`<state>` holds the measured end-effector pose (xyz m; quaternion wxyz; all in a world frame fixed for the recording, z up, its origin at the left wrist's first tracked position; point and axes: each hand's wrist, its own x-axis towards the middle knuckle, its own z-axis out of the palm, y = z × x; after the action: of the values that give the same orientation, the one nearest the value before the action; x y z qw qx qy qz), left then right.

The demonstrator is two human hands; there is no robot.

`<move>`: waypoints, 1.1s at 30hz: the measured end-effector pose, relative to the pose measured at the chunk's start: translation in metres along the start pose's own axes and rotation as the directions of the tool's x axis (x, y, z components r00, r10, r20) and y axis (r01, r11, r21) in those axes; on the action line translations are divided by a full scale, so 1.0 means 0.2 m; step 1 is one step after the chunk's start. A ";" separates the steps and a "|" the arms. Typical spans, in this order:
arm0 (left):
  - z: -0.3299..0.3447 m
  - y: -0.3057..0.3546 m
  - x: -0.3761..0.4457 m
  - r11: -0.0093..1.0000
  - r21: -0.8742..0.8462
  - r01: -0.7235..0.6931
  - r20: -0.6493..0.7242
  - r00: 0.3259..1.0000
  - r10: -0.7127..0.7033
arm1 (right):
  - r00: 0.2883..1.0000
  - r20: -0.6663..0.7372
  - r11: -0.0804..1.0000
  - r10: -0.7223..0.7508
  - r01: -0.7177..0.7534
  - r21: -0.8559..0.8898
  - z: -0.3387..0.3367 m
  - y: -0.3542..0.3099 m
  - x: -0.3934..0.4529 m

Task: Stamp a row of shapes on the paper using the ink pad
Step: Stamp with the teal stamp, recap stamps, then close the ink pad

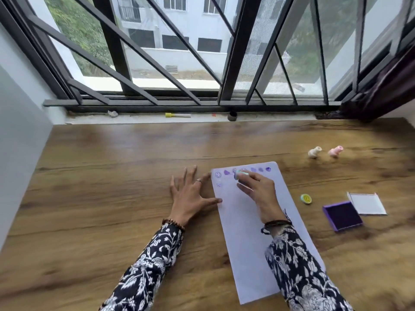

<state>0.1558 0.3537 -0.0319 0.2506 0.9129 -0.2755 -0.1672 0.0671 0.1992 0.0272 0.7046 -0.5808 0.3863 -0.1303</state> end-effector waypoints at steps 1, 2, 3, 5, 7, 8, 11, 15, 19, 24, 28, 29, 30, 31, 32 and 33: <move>-0.01 0.00 0.00 1.000 -0.028 0.006 -0.005 1.000 -0.006 | 1.000 0.008 0.994 0.031 -0.031 0.102 -0.06 -0.01 -0.02; -0.02 0.00 -0.01 0.998 -0.062 0.017 -0.014 1.000 -0.018 | 0.999 0.018 0.982 0.050 -0.053 0.179 -0.12 -0.02 -0.04; -0.03 0.01 -0.02 0.995 -0.096 0.031 -0.031 0.999 -0.034 | 0.998 0.027 0.967 0.064 -0.069 0.245 -0.18 -0.05 -0.05; -0.03 0.05 -0.05 0.989 -0.139 0.041 -0.088 0.995 -0.054 | 0.995 0.019 0.934 0.093 -0.094 0.345 -0.32 -0.09 -0.07; -0.01 0.14 -0.10 0.990 -0.144 -0.001 -0.150 0.988 -0.020 | 0.992 -0.002 0.891 0.128 -0.114 0.439 -0.45 -0.13 -0.10; 0.01 0.20 -0.13 0.989 -0.143 -0.043 -0.173 0.985 0.018 | 0.990 -0.020 0.869 0.142 -0.115 0.480 -0.51 -0.16 -0.11; 0.11 0.45 -0.16 0.976 -0.138 -0.170 -0.159 0.976 0.148 | 0.987 -0.065 0.837 0.150 -0.091 0.539 -0.72 -0.20 -0.14; 0.28 0.78 -0.11 0.943 -0.158 -0.294 -0.072 0.955 0.286 | 0.981 -0.100 0.816 0.164 -0.078 0.573 -0.96 -0.22 -0.15; 0.43 1.03 -0.02 0.921 -0.113 -0.373 0.039 0.924 0.380 | 0.988 -0.082 0.823 0.131 -0.063 0.565 -1.12 -0.21 -0.12; 0.52 1.13 0.07 0.925 -0.024 -0.380 0.102 0.919 0.380 | 0.995 -0.011 0.888 0.101 -0.085 0.453 -1.21 -0.14 -0.06; 0.52 1.15 0.11 0.939 -0.034 -0.343 0.075 0.936 0.345 | 0.996 0.027 0.928 0.081 -0.085 0.362 -1.26 -0.10 0.01; 0.52 1.15 0.11 0.944 -0.061 -0.323 0.057 0.943 0.327 | 0.997 0.036 0.939 0.074 -0.082 0.334 -1.27 -0.10 0.02; 0.53 1.16 0.10 0.948 -0.104 -0.299 0.042 0.951 0.305 | 0.997 0.041 0.948 0.068 -0.077 0.307 -1.28 -0.10 0.03; 0.53 1.18 0.10 0.950 -0.159 -0.271 0.032 0.960 0.279 | 0.997 0.046 0.955 0.061 -0.072 0.287 -1.29 -0.09 0.04; 0.53 1.19 0.09 0.946 -0.219 -0.237 0.023 0.968 0.248 | 0.997 0.049 0.961 0.056 -0.067 0.267 -1.29 -0.10 0.05; 0.53 1.21 0.08 0.941 -0.275 -0.195 0.019 0.978 0.208 | 0.997 0.049 0.968 0.051 -0.061 0.243 -1.29 -0.10 0.06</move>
<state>0.0195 0.1305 0.0118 0.3825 0.8326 -0.3480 -0.1984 -0.0993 0.0007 0.0344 0.7822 -0.4812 0.3685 -0.1444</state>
